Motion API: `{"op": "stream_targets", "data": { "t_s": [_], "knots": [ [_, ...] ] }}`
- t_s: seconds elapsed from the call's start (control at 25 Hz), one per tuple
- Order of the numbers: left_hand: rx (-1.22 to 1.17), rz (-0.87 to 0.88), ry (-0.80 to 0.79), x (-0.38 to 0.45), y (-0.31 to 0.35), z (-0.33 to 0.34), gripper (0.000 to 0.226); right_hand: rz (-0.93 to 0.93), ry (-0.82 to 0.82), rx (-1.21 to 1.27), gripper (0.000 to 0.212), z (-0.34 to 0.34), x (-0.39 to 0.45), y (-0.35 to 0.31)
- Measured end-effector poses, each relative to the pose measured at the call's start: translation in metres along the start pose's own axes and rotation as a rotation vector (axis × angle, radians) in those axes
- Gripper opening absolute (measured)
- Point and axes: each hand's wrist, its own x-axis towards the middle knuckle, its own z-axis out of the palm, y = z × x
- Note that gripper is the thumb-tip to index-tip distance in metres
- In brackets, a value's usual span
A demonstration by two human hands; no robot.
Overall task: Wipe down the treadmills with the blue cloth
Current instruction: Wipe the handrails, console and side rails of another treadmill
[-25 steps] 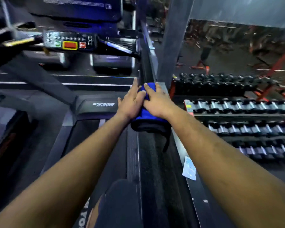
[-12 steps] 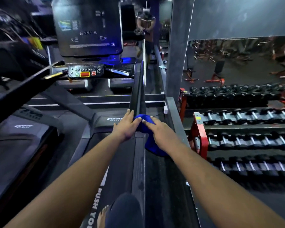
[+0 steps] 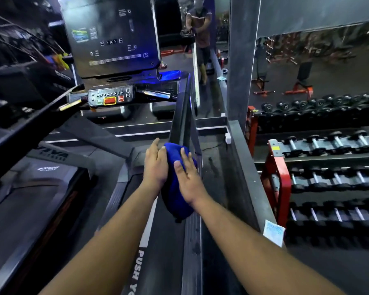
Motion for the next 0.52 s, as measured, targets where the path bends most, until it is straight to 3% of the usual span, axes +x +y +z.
{"op": "stream_targets", "data": {
  "t_s": [0.12, 0.24, 0.36, 0.52],
  "knots": [
    [-0.012, 0.077, -0.074, 0.013, -0.015, 0.008, 0.063, 0.016, -0.043, 0.155, 0.056, -0.003, 0.051, 0.008],
    [0.081, 0.076, -0.191, 0.030, -0.022, 0.011, 0.073, -0.005, -0.094, 0.102, 0.060, -0.016, 0.099, 0.023],
    [0.239, 0.129, -0.198, 0.023, -0.018, 0.010, 0.082, -0.001, -0.090, 0.069, 0.064, -0.012, 0.072, 0.024],
    [-0.030, 0.043, -0.197, 0.018, -0.021, 0.009, 0.075, -0.067, -0.132, 0.189, 0.065, 0.001, 0.027, 0.030]
  ]
}}
